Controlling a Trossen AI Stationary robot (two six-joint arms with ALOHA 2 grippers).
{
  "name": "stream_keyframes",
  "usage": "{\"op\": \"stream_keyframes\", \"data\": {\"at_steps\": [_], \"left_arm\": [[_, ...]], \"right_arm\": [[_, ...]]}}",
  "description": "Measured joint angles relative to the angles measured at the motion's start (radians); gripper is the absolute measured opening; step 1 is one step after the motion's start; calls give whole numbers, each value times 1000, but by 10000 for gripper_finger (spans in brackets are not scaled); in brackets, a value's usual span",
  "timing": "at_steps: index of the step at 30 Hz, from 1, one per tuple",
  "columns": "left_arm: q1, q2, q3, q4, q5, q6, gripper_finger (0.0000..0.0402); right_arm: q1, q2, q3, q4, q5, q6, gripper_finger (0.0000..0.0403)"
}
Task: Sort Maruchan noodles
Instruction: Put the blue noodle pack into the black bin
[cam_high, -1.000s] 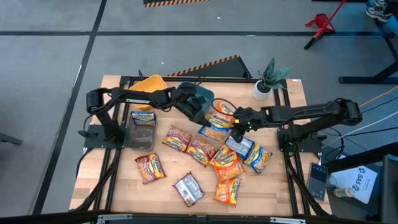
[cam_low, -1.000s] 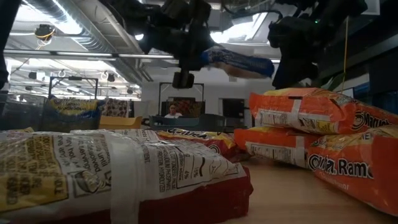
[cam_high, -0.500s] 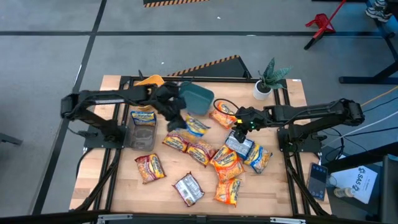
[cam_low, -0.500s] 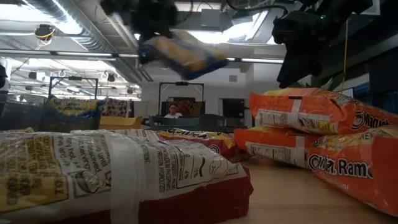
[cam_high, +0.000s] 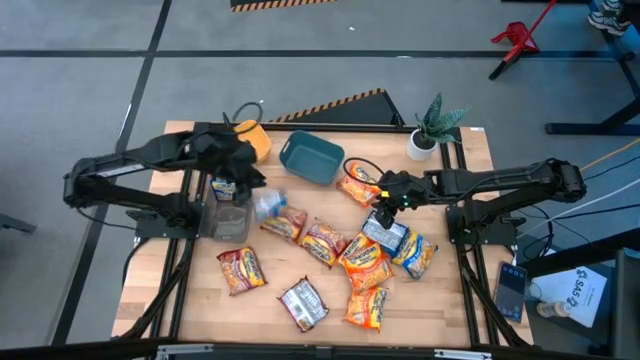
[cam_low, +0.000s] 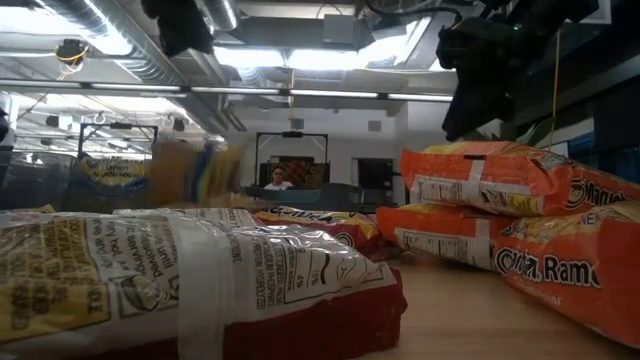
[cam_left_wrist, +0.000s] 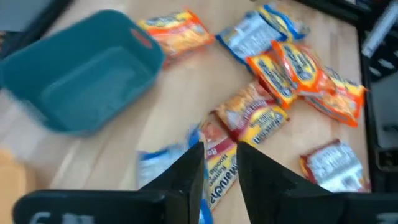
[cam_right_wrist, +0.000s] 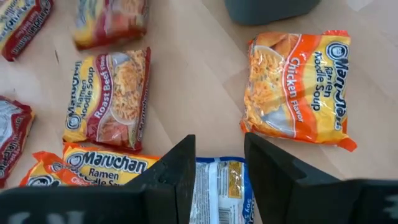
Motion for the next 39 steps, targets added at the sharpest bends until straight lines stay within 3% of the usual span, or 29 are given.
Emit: {"op": "stream_keyframes", "data": {"at_steps": [6, 10, 13, 16, 19, 25, 30, 36, 39], "left_arm": [[1, -119, -122, 14, -41, -120, 57], [-5, -125, -166, 52, -40, -156, 56], [-30, -89, -173, 69, -32, -147, 64], [-55, -59, -163, 67, -34, -93, 76], [-76, -23, -144, 48, -53, -74, 92], [-87, -9, -95, -5, -71, -77, 117], [-92, -26, -74, -5, -94, -106, 124], [-92, -32, -74, -13, -96, -134, 125], [-92, -32, -74, -14, -96, -151, 125]], "right_arm": [[1, 0, -1, 28, -9, -12, 127], [1, 26, -2, 153, -37, -92, 127], [1, 89, -1, 375, -71, -216, 127], [1, 179, -1, 585, -152, -440, 127], [1, 281, 21, 693, -195, -636, 134], [-8, 481, 184, 717, -245, -982, 210], [-20, 667, 376, 680, -223, -1154, 278], [-28, 866, 562, 625, -87, -1420, 285], [-50, 923, 623, 602, -79, -1520, 273]]}}
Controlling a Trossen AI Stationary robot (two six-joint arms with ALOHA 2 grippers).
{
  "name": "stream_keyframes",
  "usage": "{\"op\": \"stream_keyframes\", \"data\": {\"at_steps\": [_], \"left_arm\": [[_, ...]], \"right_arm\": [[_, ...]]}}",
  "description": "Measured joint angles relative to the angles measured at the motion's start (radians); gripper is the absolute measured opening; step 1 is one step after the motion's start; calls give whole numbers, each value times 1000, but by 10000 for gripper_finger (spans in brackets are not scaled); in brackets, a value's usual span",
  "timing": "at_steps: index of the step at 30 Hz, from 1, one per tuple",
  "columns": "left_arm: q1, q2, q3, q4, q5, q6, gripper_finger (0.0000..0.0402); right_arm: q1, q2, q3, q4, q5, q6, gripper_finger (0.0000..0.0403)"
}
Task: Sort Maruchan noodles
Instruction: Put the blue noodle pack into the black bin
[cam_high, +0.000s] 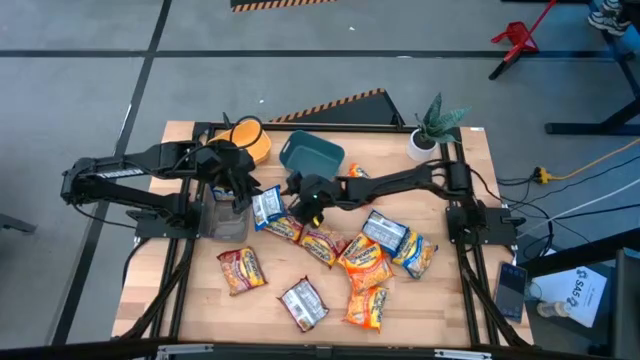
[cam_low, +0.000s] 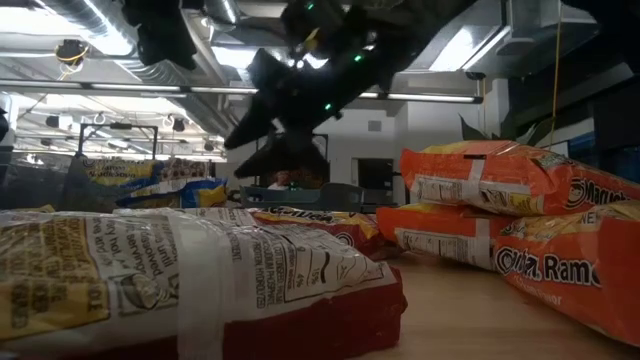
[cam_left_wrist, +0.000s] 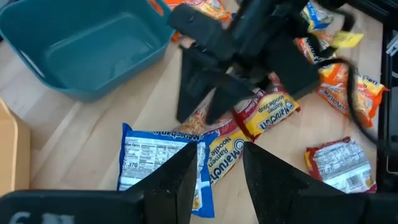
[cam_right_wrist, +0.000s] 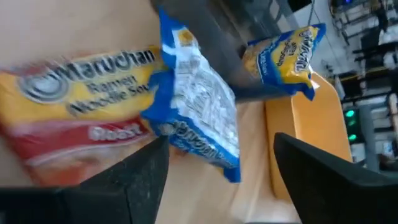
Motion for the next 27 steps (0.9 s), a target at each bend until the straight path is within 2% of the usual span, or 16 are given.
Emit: {"op": "stream_keyframes", "data": {"at_steps": [7, 12, 16, 21, 27], "left_arm": [[0, 0, 0, -35, -5, -2, 125], [0, 0, 0, -45, -21, -2, 125], [0, 0, 0, -44, -40, -2, 125], [0, 0, 0, -43, -43, -2, 125], [0, 0, 0, -41, -44, -9, 125]], "right_arm": [[-50, 80, 38, -17, -61, -200, 258], [-55, 111, 36, 30, -84, -223, 257], [-55, 107, 38, 90, -164, -260, 257], [-57, 124, 39, 116, -213, -269, 257], [-42, 178, 43, 200, -178, -319, 257]]}}
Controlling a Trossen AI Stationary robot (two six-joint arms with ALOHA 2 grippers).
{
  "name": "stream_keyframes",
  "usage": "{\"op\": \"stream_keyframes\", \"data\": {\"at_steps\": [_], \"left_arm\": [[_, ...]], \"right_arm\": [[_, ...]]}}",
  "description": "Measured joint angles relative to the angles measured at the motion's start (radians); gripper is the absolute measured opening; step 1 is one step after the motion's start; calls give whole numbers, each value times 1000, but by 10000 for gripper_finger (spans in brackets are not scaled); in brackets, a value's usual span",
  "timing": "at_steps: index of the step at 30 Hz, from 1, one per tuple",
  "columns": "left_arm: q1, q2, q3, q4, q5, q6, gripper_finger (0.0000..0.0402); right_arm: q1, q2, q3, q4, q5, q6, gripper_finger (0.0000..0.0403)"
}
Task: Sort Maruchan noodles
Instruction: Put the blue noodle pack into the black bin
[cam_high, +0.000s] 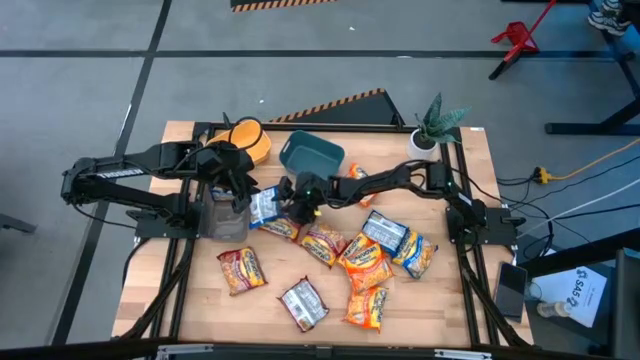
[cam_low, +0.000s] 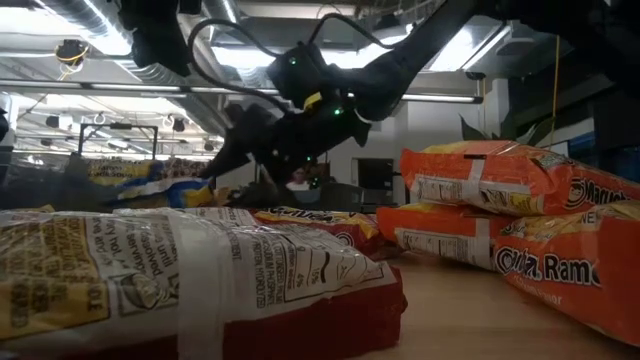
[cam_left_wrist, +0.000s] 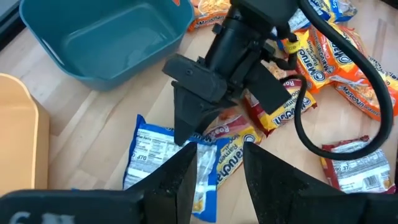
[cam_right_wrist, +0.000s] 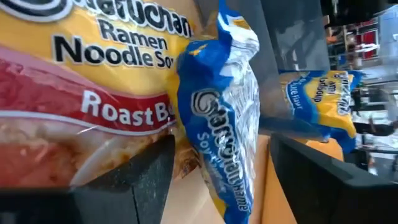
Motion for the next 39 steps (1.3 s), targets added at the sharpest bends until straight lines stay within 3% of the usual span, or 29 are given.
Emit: {"op": "stream_keyframes", "data": {"at_steps": [4, 8, 23, 30, 33, 39], "left_arm": [[0, 0, 0, 0, -6, 0, 125], [0, 1, 0, 4, -7, -11, 125], [0, 3, 0, 4, 0, -29, 125], [0, 3, 0, 4, 4, -29, 123], [0, 3, 0, 6, 29, -28, 122], [0, 3, 0, 25, 67, 16, 122]], "right_arm": [[2, 13, 33, -1, 46, 16, 254], [0, 14, 59, -18, 58, 58, 226], [60, 13, 79, -113, 109, 89, 8], [95, 5, 79, -140, 284, 123, 1], [108, -19, 107, -250, 309, 161, 0], [105, -98, 206, -507, 297, 393, 0]]}}
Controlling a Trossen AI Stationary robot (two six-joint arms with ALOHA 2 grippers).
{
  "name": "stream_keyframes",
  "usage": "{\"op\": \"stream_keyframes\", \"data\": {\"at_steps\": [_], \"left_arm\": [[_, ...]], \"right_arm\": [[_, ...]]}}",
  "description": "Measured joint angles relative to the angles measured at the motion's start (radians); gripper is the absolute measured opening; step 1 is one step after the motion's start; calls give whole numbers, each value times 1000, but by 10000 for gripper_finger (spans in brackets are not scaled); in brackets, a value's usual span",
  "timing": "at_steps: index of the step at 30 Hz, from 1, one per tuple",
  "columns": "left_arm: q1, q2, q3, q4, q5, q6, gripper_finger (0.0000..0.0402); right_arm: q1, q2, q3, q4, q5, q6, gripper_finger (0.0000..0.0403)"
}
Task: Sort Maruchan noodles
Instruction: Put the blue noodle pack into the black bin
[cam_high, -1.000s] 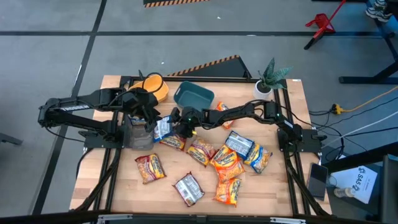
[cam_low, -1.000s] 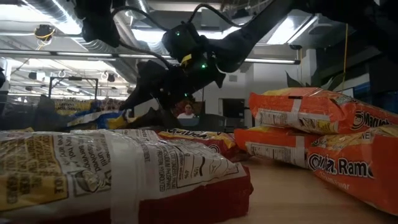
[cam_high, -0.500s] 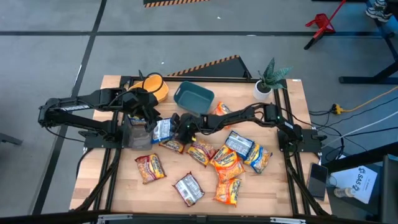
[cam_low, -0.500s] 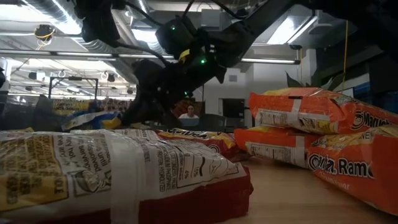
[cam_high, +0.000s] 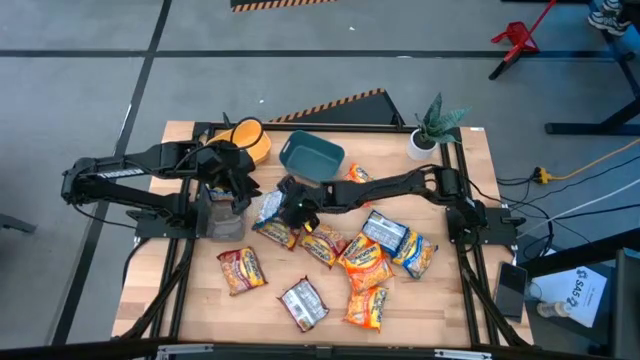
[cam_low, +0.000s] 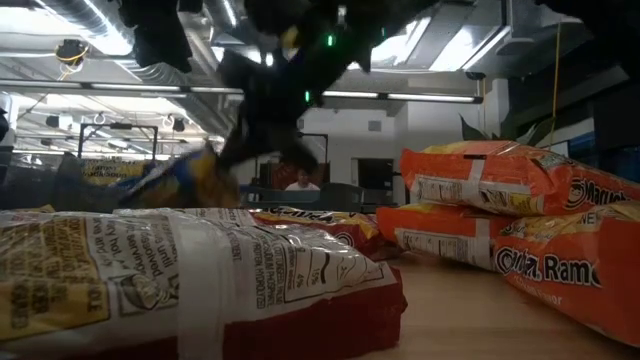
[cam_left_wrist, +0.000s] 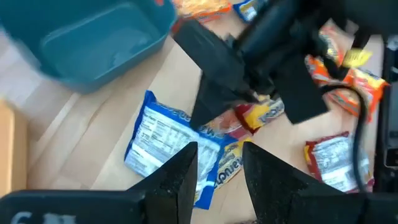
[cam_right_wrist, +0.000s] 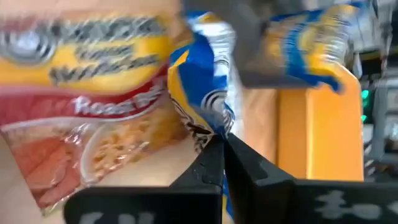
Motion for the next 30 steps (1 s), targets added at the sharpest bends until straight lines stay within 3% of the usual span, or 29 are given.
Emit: {"op": "stream_keyframes", "data": {"at_steps": [4, 8, 13, 19, 21, 25, 30], "left_arm": [[-1, 0, 0, 14, 13, 106, 130], [-8, 0, 0, 18, -1, 229, 146], [-22, 12, -1, 24, -38, 312, 180], [-64, 106, -75, 75, -70, 393, 226], [-69, 156, -95, 104, -92, 411, 240], [-63, 252, -107, 130, -107, 454, 262], [-48, 316, -107, 97, -153, 512, 267]], "right_arm": [[0, -42, 78, -168, -15, 103, 0], [0, -66, 159, -330, -100, 255, 0], [0, -67, 195, -442, -132, 329, 0], [-32, -67, 195, -566, -344, 424, 1], [-58, -67, 195, -609, -366, 430, 6], [-119, -66, 193, -635, -380, 419, 48], [-153, -66, 140, -549, -402, 329, 140]]}}
